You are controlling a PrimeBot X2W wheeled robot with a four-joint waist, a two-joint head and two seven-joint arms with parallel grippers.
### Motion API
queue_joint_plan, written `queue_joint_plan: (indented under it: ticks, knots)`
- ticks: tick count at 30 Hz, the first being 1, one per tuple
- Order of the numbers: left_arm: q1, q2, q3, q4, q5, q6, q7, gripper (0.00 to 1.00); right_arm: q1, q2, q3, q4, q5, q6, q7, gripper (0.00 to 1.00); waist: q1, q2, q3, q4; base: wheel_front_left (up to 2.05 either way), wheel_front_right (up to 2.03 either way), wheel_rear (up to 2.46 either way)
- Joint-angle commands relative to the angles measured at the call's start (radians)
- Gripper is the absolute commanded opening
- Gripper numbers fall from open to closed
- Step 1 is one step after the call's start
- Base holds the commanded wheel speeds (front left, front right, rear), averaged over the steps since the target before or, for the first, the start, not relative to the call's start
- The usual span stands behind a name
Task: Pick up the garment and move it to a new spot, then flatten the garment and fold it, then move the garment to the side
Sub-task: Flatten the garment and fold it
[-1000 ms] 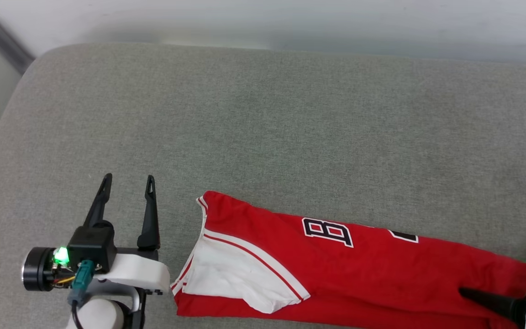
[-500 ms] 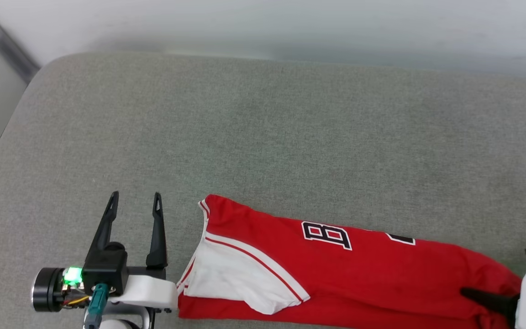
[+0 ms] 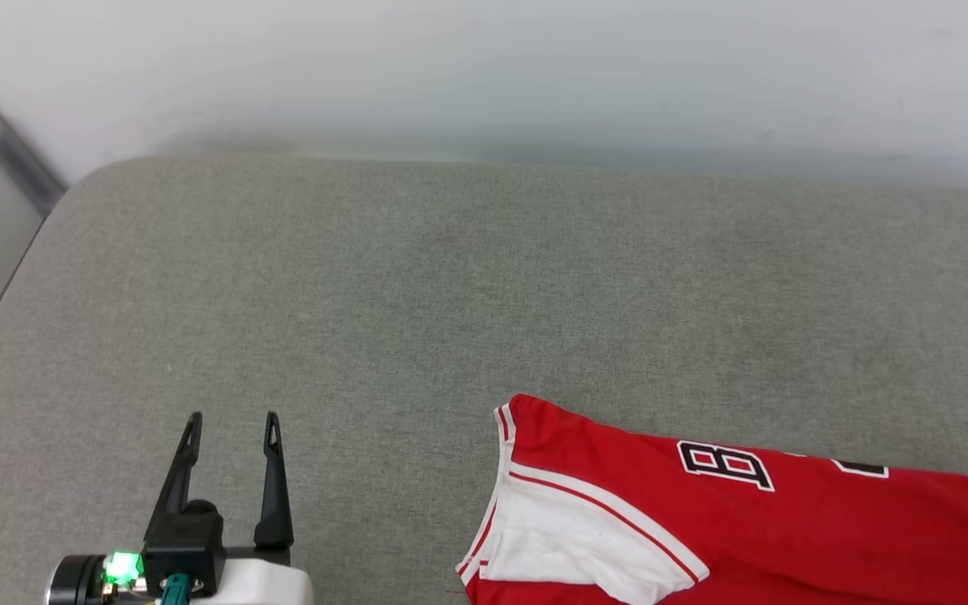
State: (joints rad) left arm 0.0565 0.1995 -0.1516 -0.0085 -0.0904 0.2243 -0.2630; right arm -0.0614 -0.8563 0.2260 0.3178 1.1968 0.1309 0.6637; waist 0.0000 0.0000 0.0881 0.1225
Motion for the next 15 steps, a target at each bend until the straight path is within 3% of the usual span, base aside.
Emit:
queue_joint_plan:
  ticks: [1, 8, 15]
  knots:
    - [0.016, -0.007, 0.008, 0.002, 0.01, -0.006, -0.002, 1.0, 0.013, -0.008, 0.0, -0.014, -0.001, 0.0, 0.011, 0.0, 0.0, 0.0, -0.012, -0.008, 0.0, 0.0, 0.0]
    - [0.044, -0.027, 0.031, 0.006, 0.028, -0.029, -0.002, 1.0, 0.013, 0.006, 0.011, -0.178, 0.023, 0.0, 0.075, 0.0, 0.0, 0.0, -0.029, -0.022, 0.0, 0.0, 0.0]
    - [0.039, -0.044, 0.049, 0.007, 0.043, -0.043, -0.002, 1.0, -0.043, 0.104, 0.043, -0.39, 0.034, 0.0, 0.148, 0.0, 0.0, 0.0, -0.015, -0.024, 0.0, 0.0, 0.0]
